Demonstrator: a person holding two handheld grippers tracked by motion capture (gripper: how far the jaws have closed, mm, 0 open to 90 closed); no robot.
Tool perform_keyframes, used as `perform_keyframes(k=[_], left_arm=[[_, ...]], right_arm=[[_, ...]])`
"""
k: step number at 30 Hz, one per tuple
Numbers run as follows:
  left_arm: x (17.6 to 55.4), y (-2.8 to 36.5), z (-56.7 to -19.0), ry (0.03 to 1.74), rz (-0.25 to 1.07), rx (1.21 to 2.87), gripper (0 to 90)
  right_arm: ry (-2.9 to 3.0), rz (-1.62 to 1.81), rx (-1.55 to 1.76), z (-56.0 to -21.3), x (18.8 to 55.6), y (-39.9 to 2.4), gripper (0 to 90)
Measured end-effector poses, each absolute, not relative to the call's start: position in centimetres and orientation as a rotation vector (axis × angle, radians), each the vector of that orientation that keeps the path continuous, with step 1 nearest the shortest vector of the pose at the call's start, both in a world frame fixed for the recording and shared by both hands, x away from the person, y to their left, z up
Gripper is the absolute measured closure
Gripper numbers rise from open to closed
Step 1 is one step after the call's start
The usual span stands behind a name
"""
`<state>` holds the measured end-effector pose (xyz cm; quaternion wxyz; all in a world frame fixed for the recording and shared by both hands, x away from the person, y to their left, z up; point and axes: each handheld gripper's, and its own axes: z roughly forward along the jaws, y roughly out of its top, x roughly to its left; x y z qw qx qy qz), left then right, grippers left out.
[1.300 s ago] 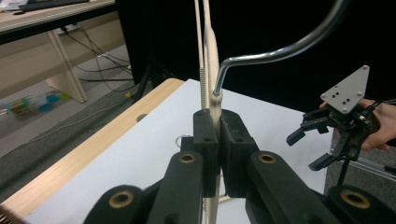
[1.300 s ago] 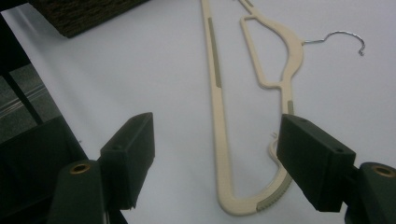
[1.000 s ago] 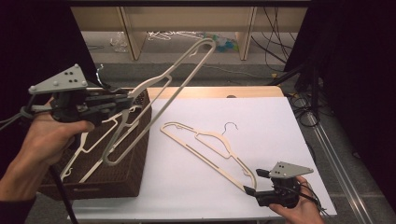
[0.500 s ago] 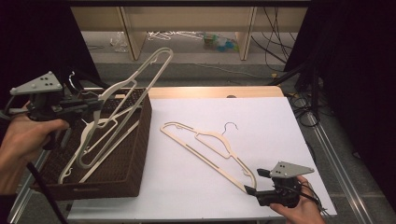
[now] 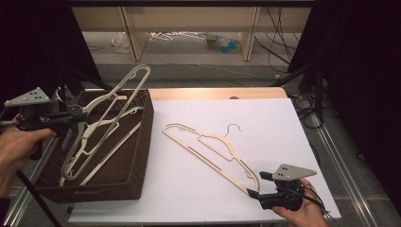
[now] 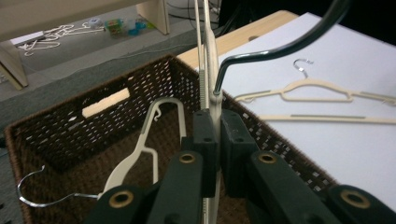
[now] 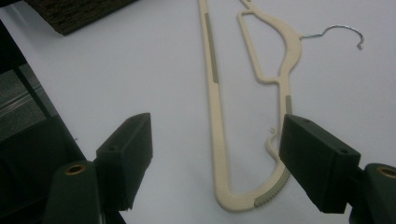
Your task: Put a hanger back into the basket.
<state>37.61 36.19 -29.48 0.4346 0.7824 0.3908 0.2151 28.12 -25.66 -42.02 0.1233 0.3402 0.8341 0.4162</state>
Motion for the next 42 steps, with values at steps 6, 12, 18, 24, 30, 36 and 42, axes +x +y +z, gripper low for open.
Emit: perform_keyframes(k=[6,12,18,24,30,36,42], left_arm=[[38.0,37.0,-30.8,1.009,0.553,1.991,85.6],[38.5,37.8,-32.3,1.034,0.529,2.035,85.5],[39.4,37.6,-33.4,1.062,0.494,2.064,85.5],[40.6,37.6,-34.5,1.104,0.454,2.116,85.5],[40.7,37.7,-34.5,1.112,0.417,2.098,85.5],[40.9,37.6,-34.3,1.110,0.385,2.108,85.5],[41.6,37.8,-33.3,1.106,0.402,2.138,85.4]], right_arm=[[2.438,1.211,0.987,-42.1,28.1,-25.6,27.0],[2.442,1.211,0.989,-42.1,28.1,-25.6,26.9],[2.450,1.214,0.991,-42.1,28.1,-25.6,26.9],[2.439,1.213,0.986,-42.0,28.1,-25.7,26.9],[2.450,1.207,0.986,-42.1,28.1,-25.6,26.9],[2.453,1.209,0.987,-42.1,28.1,-25.6,26.9],[2.451,1.204,0.984,-42.2,28.2,-25.6,26.9]])
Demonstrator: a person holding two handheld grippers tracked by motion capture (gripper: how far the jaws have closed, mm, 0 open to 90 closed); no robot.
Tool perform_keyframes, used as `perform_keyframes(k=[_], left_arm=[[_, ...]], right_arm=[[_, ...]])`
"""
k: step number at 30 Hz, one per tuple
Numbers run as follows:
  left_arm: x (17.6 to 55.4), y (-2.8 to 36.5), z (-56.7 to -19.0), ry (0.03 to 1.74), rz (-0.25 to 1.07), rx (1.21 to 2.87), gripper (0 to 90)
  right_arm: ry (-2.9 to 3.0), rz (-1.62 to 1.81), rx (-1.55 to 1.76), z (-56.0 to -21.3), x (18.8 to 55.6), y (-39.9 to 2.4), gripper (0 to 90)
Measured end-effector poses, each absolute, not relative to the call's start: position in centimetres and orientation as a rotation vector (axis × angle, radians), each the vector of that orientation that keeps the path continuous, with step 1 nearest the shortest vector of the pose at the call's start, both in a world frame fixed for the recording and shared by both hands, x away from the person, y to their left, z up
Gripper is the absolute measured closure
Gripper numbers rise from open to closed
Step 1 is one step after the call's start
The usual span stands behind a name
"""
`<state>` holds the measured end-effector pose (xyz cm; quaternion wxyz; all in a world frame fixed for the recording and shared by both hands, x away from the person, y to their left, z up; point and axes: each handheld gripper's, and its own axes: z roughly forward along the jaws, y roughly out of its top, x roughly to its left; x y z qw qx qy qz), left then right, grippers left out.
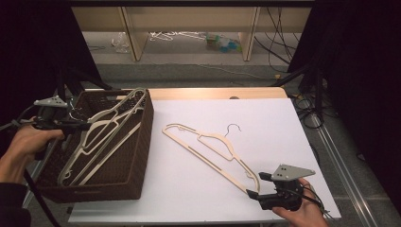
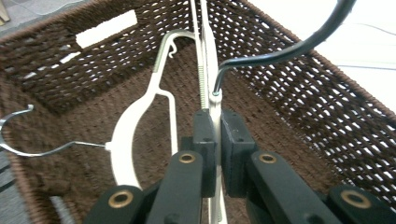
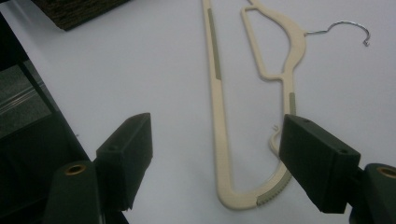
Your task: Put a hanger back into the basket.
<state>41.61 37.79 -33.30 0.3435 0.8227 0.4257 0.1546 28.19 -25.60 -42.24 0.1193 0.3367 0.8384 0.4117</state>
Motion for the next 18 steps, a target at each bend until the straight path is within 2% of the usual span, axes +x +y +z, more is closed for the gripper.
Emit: perform_keyframes(k=[7,18], left_arm=[[41.80,37.88,-32.76,1.084,0.402,2.154,85.2],[41.75,38.17,-33.03,1.129,0.305,2.154,85.5]], right_arm=[[2.446,1.209,0.989,-42.18,28.19,-25.72,26.9],[2.454,1.201,0.993,-42.24,28.20,-25.68,26.9]])
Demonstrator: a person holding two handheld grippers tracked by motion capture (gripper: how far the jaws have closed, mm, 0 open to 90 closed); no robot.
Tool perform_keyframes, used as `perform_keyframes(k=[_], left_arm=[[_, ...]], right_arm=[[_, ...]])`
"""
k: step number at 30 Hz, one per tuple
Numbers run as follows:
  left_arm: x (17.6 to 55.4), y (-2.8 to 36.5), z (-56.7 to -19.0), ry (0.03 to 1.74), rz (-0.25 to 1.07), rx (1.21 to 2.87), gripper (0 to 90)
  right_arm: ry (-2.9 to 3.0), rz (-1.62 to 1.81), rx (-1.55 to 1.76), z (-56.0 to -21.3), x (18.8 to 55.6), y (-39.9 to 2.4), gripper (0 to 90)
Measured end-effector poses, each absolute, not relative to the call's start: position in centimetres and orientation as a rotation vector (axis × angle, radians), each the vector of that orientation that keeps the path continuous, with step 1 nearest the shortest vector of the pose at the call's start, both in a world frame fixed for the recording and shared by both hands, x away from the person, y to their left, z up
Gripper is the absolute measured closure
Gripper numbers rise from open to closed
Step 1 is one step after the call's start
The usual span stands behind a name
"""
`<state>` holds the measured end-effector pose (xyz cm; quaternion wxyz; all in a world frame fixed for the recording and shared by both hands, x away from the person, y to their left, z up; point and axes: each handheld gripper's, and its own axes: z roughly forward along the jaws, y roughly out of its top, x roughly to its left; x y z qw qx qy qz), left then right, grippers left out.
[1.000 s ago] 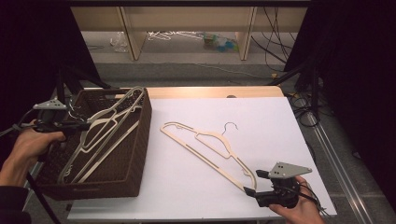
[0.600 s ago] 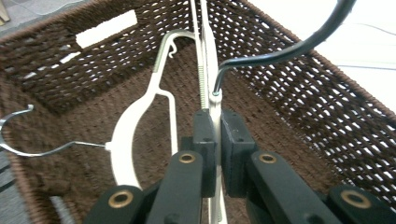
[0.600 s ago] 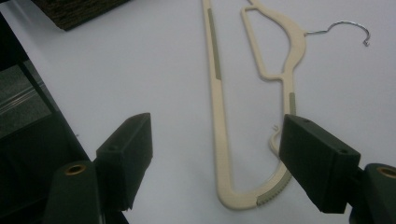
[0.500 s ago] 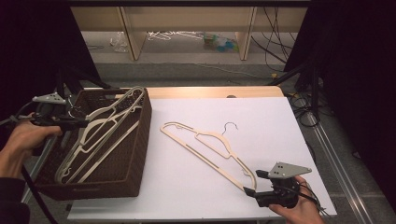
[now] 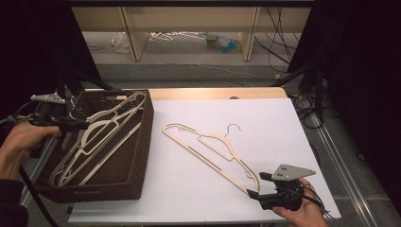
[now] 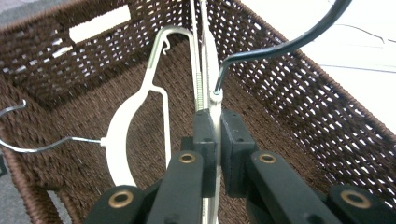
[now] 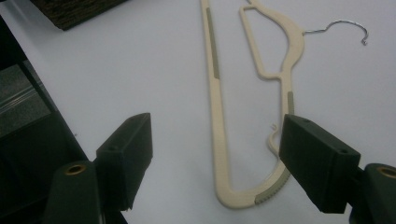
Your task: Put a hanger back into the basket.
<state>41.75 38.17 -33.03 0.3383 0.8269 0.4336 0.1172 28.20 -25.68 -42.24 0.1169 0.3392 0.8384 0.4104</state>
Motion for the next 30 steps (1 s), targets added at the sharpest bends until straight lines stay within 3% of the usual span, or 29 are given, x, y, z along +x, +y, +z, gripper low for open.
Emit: perform_keyframes(k=[9,20,22,23,30], left_arm=[[42.8,37.5,-35.6,1.178,0.274,2.142,85.3],[43.6,38.3,-38.0,1.373,0.438,2.070,79.0],[43.6,38.6,-38.3,1.408,0.477,2.054,75.7],[43.5,38.9,-38.3,1.452,0.504,2.029,67.6],[42.7,39.6,-37.8,1.471,0.552,2.009,61.6]], right_arm=[[2.453,1.201,0.993,-42.3,28.2,-25.7,27.0],[2.457,1.199,0.997,-42.3,28.2,-25.7,27.0],[2.458,1.199,0.997,-42.3,28.2,-25.7,26.9],[2.458,1.200,0.992,-42.3,28.2,-25.7,26.9],[2.460,1.198,0.998,-42.3,28.2,-25.6,26.9]])
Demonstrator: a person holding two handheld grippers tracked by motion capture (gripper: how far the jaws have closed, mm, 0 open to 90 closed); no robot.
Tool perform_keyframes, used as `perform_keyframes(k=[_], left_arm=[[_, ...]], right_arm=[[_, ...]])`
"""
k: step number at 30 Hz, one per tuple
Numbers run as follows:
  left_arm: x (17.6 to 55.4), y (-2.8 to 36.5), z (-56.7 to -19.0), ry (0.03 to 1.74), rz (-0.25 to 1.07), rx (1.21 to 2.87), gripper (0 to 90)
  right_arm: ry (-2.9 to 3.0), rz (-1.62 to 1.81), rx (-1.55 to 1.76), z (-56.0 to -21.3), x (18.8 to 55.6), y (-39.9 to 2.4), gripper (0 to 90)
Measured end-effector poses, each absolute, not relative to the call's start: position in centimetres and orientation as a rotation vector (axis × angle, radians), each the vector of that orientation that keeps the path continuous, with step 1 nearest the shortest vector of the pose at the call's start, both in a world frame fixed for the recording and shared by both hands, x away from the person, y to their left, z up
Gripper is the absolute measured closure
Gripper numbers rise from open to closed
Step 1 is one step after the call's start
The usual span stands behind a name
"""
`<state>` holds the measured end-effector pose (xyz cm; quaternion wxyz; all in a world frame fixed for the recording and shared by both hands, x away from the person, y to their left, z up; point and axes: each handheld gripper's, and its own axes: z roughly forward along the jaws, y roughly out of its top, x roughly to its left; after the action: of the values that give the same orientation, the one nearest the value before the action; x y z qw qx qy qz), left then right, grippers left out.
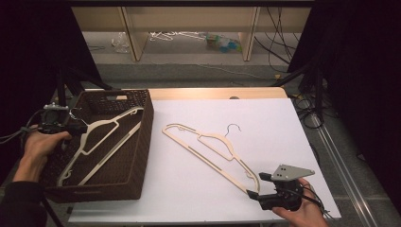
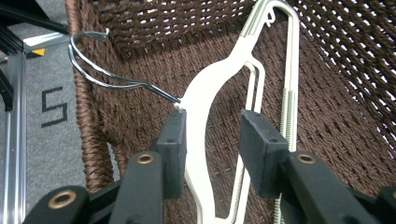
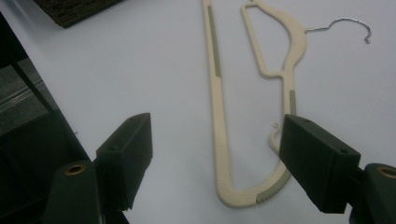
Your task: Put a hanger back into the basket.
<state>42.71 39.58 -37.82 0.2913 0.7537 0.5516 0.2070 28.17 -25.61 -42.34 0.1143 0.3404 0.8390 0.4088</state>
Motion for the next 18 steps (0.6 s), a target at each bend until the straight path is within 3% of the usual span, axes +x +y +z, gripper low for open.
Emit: perform_keyframes(k=[8,18], left_arm=[[40.8,37.4,-36.7,1.334,0.606,2.013,51.4],[37.4,30.6,-35.8,1.139,0.560,1.917,37.4]], right_arm=[[2.455,1.193,0.992,-42.4,28.2,-25.6,26.8],[2.451,1.184,1.010,-42.4,28.2,-25.7,25.1]])
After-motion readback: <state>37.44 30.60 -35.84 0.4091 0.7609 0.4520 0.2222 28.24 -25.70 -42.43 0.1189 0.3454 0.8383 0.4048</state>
